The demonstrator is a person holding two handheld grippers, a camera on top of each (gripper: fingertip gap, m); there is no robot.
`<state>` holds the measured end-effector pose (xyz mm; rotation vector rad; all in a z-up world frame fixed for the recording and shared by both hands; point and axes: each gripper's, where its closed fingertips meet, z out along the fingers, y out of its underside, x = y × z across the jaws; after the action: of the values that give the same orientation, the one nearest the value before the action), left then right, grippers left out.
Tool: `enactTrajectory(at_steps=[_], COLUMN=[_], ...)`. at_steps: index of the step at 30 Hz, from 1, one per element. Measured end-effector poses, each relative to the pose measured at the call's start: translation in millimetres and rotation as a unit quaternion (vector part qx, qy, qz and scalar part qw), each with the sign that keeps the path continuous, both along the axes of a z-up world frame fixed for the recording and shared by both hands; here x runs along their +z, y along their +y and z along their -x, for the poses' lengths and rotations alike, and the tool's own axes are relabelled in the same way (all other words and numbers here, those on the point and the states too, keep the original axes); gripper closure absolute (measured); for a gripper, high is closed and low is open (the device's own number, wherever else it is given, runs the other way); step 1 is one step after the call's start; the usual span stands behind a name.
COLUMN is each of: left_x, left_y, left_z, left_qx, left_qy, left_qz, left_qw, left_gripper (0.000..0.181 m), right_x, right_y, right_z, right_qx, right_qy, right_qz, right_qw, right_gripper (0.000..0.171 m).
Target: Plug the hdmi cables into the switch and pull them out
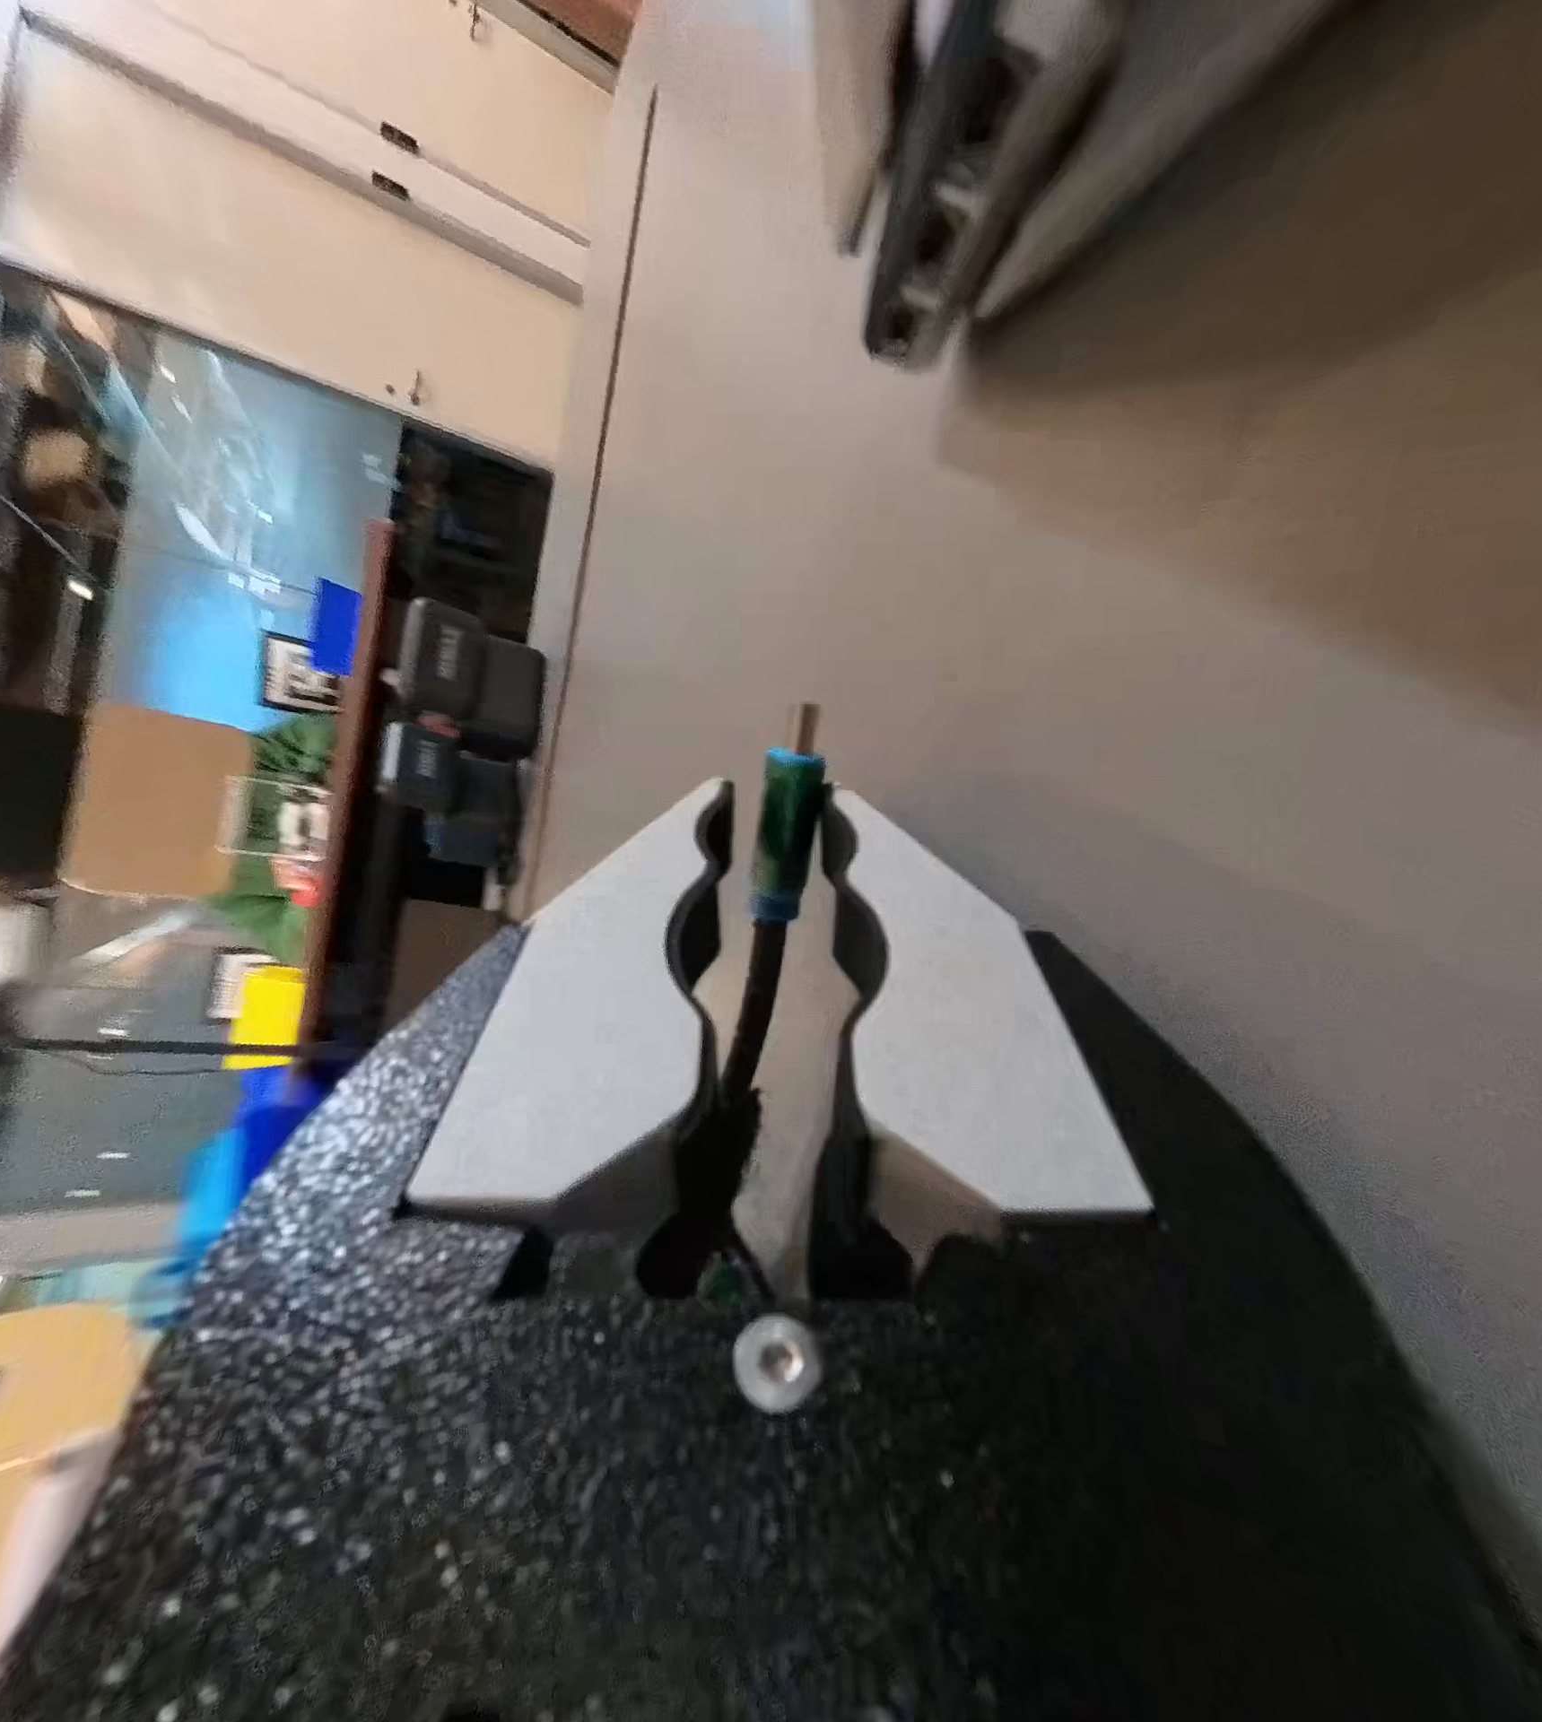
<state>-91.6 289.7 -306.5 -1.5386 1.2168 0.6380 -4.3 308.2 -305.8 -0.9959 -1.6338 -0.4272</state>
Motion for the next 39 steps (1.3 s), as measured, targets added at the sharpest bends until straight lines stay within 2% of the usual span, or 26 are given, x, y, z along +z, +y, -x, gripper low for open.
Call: enactTrajectory(at_steps=[5,8,10,14,19,22,25,28,31,33,34,35,39], left_x=[16,29,44,64,62,61,64,62,60,59,59,58,57], left_y=[-9,-16,-19,-22,-20,-21,-24,-25,-24,-24,-23,-23,-23], left_z=[-15,-24,-26,-18,-16,-21,-24,-27,-26,-25,-24,-24,-25], left_qx=[-0.022,-0.050,-0.074,-0.094,-0.088,-0.099,-0.111,-0.116,-0.114,-0.111,-0.110,-0.109,-0.111], left_qy=[-0.182,-0.269,-0.307,-0.335,-0.316,-0.294,-0.273,-0.261,-0.265,-0.271,-0.273,-0.273,-0.264], left_qz=[0.070,0.084,0.059,0.000,-0.015,-0.029,-0.050,-0.051,-0.042,-0.038,-0.035,-0.032,-0.035], left_qw=[0.981,0.958,0.947,0.937,0.944,0.950,0.954,0.957,0.957,0.955,0.955,0.955,0.957], left_gripper=[0.134,0.124,0.123,0.130,0.133,0.135,0.135,0.136,0.136,0.137,0.137,0.137,0.139], right_x=[15,24,26,33,52,60,41,25,9,5,6,10,31], right_y=[-8,-15,-25,-51,-69,-55,-35,-18,-18,-14,-13,-11,0], right_z=[8,12,17,17,-15,-37,-54,-53,-53,-55,-54,-52,-47], right_qx=[0.044,0.070,0.090,0.115,0.132,0.095,0.029,-0.014,-0.031,-0.041,-0.038,-0.034,-0.030], right_qy=[0.065,0.117,0.139,0.105,0.046,0.059,0.031,0.028,0.017,0.000,-0.004,-0.003,0.030], right_qz=[0.010,0.077,0.156,0.284,0.352,0.392,0.397,0.383,0.415,0.393,0.375,0.352,0.285], right_qw=[0.997,0.988,0.974,0.946,0.926,0.913,0.917,0.923,0.909,0.919,0.926,0.935,0.958], right_gripper=[0.132,0.115,0.104,0.079,0.071,0.085,0.096,0.124,0.126,0.130,0.148,0.153,0.159])
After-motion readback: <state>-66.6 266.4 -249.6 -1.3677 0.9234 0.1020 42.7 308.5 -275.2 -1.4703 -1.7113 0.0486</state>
